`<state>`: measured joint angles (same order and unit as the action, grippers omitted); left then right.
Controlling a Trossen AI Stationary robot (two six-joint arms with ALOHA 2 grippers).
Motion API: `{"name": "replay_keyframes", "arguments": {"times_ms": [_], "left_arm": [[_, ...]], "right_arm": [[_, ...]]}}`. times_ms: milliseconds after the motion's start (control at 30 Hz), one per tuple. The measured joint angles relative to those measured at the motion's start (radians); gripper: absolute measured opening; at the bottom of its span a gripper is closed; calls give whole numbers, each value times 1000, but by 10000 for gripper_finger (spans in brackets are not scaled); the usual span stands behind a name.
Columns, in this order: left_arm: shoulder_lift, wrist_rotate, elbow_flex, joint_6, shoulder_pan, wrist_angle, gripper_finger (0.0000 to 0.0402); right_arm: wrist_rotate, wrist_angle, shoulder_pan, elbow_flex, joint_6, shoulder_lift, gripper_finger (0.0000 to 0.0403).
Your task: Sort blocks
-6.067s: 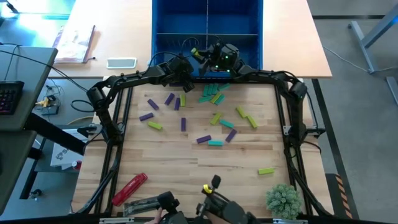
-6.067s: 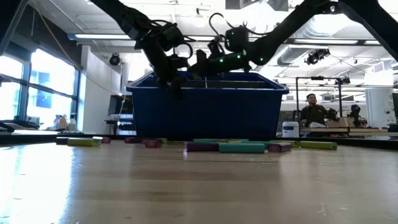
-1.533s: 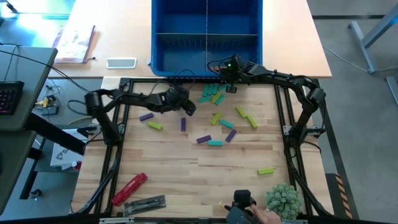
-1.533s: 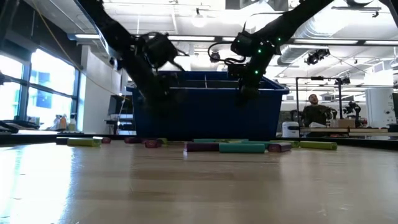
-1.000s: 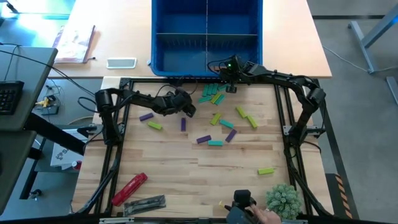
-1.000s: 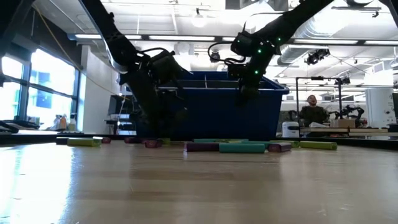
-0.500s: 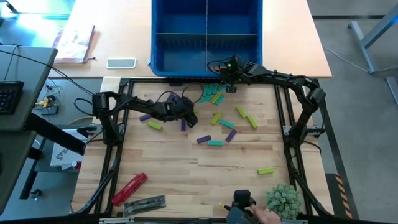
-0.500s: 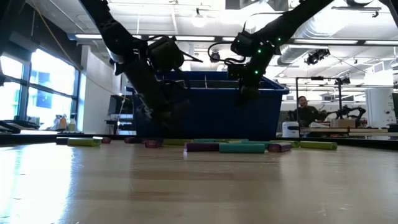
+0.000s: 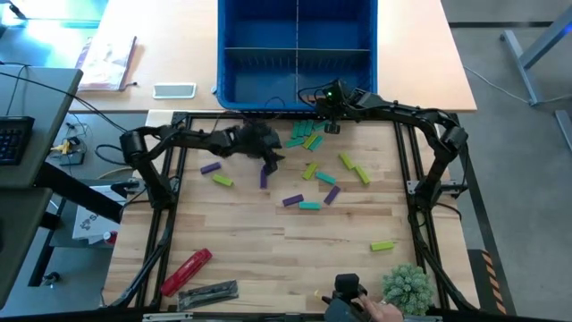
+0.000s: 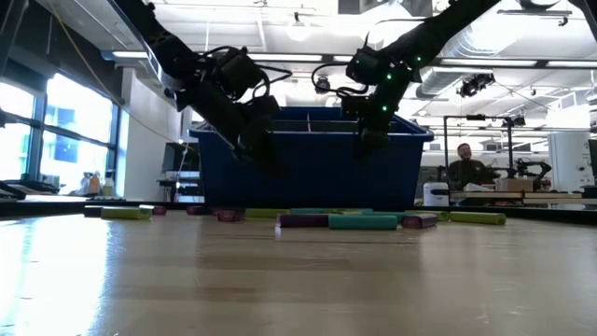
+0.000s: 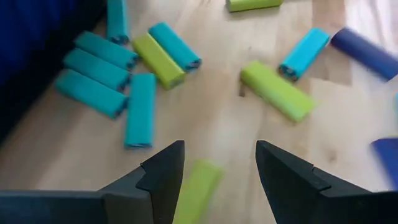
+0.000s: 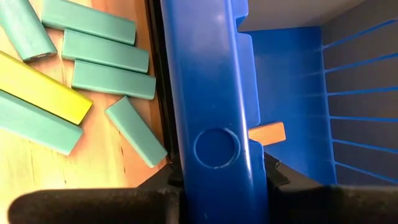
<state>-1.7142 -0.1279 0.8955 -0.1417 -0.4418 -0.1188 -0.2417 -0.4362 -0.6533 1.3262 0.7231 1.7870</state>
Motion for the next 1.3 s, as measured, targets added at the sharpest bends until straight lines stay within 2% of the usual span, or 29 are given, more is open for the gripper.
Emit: {"name": "replay_keyframes", "arguments": {"times_ms": [167, 267, 333, 500, 667, 900, 1000, 1167, 1300], "left_arm": [[-4, -50, 0, -59, -46, 28, 180], [-7, -123, 0, -168, -46, 71, 180], [-18, -132, 0, -206, -45, 69, 180], [-89, -136, 0, -228, -72, 57, 180], [-154, -204, 1, -236, -81, 76, 180], [-185, -205, 5, -283, -75, 124, 178], [-190, -190, 5, -296, -72, 129, 158], [-188, -195, 5, -270, -74, 133, 61], [-154, -210, 1, -253, -73, 153, 61]], "right_arm": [[0, 1, 0, 0, 0, 0, 67], [1, 1, 0, 0, 1, 0, 67], [2, 0, -1, 0, 1, 0, 67], [2, 1, -1, 0, 2, 0, 67], [3, 1, -1, 0, 7, 0, 67], [5, 2, -1, 0, 12, 0, 67], [5, 3, -1, 0, 12, 0, 67], [5, 5, -1, 0, 14, 0, 67], [5, 6, -1, 0, 15, 0, 67]]}}
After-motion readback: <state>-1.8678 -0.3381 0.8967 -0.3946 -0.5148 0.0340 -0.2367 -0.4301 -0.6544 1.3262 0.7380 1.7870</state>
